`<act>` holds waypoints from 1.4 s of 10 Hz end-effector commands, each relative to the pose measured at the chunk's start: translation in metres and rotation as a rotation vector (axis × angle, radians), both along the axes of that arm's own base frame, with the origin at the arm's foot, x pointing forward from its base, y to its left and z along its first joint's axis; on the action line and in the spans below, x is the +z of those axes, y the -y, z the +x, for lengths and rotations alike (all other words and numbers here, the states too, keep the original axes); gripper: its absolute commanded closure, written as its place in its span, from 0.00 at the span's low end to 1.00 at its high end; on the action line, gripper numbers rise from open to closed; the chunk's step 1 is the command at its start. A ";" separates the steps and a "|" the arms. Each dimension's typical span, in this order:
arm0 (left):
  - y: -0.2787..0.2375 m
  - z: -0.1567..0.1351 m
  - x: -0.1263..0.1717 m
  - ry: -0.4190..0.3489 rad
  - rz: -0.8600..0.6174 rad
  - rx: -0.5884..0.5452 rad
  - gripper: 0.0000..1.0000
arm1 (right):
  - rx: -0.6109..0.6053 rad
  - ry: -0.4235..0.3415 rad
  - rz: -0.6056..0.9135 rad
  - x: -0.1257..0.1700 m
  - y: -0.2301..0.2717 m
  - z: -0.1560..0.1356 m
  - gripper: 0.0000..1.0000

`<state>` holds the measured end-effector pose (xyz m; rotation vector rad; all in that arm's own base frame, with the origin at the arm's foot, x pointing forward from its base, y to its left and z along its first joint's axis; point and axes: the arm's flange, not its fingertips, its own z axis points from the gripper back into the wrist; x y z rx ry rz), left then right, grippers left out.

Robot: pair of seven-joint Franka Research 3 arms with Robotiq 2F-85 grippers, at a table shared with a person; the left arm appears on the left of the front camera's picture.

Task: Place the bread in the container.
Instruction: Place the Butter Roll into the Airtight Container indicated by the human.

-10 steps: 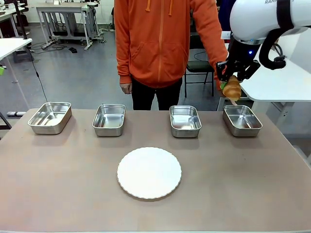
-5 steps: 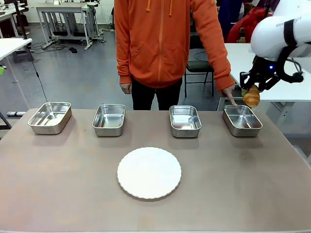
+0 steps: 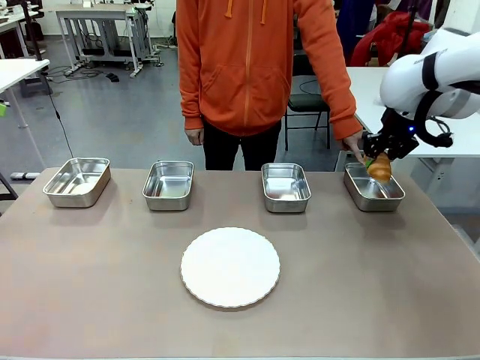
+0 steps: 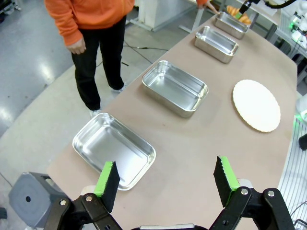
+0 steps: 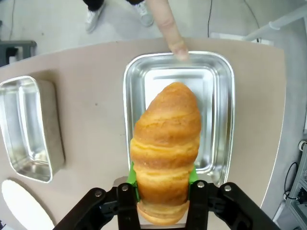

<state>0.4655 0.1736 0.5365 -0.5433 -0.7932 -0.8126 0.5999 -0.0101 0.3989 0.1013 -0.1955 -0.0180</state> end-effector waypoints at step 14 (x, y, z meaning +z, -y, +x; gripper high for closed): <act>0.001 0.000 0.001 0.006 -0.008 -0.003 0.00 | 0.052 0.010 -0.041 -0.012 0.009 0.011 0.00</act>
